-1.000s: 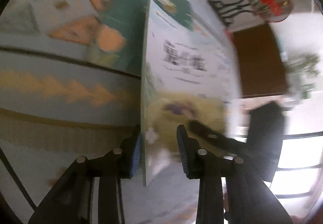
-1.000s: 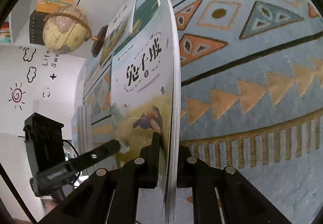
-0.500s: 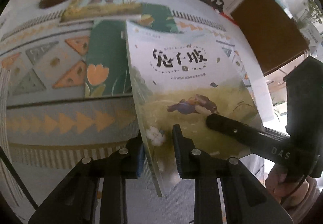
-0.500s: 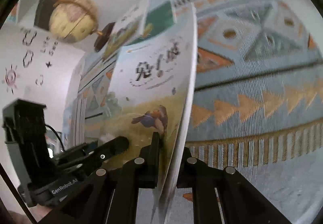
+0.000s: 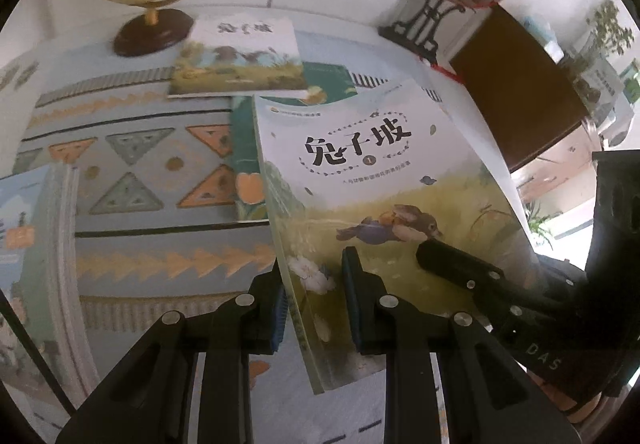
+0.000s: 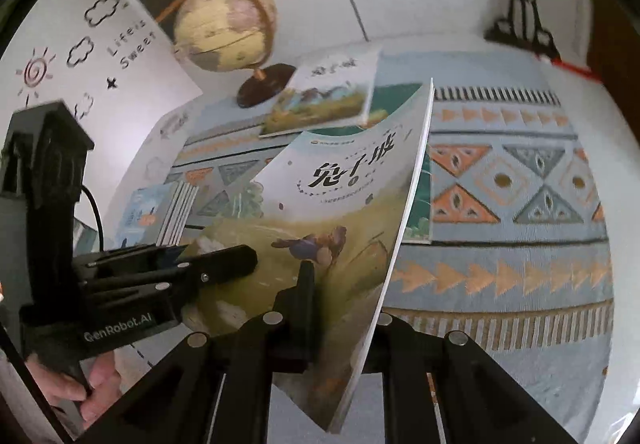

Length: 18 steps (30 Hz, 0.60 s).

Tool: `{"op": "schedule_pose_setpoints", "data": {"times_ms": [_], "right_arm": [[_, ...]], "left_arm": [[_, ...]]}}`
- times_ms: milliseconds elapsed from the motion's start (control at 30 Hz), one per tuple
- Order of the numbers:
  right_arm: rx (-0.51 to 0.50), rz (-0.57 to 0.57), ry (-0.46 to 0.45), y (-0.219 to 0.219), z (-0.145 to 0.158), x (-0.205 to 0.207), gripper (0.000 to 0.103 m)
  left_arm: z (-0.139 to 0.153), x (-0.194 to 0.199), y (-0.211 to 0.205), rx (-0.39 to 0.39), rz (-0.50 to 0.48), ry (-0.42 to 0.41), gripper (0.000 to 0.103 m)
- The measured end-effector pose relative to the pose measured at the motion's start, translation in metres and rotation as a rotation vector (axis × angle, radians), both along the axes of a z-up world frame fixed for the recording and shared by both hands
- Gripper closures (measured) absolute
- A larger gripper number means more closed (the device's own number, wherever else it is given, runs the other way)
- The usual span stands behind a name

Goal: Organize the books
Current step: 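Carry the rabbit book upright with both grippers over the stack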

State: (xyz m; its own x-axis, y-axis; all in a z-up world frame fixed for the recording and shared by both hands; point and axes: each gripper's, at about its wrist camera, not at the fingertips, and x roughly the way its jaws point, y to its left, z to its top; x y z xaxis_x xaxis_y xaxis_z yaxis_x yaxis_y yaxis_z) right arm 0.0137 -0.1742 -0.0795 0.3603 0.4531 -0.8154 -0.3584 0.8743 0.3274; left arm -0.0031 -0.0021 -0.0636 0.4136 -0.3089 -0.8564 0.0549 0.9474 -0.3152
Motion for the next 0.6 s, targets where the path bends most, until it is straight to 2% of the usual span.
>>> {"op": "schedule_pose_setpoints", "data": {"times_ms": [333, 600], "right_arm": [[0.039, 0.052, -0.049, 0.075, 0.029, -0.017, 0.091], [0.091, 0.124, -0.071, 0.167, 0.041, -0.033, 0.091]], "left_arm": [[0.029, -0.033, 0.087, 0.011, 0.108, -0.033, 0.082], [0.046, -0.061, 0.181, 0.045, 0.212, -0.057, 0.082]]}}
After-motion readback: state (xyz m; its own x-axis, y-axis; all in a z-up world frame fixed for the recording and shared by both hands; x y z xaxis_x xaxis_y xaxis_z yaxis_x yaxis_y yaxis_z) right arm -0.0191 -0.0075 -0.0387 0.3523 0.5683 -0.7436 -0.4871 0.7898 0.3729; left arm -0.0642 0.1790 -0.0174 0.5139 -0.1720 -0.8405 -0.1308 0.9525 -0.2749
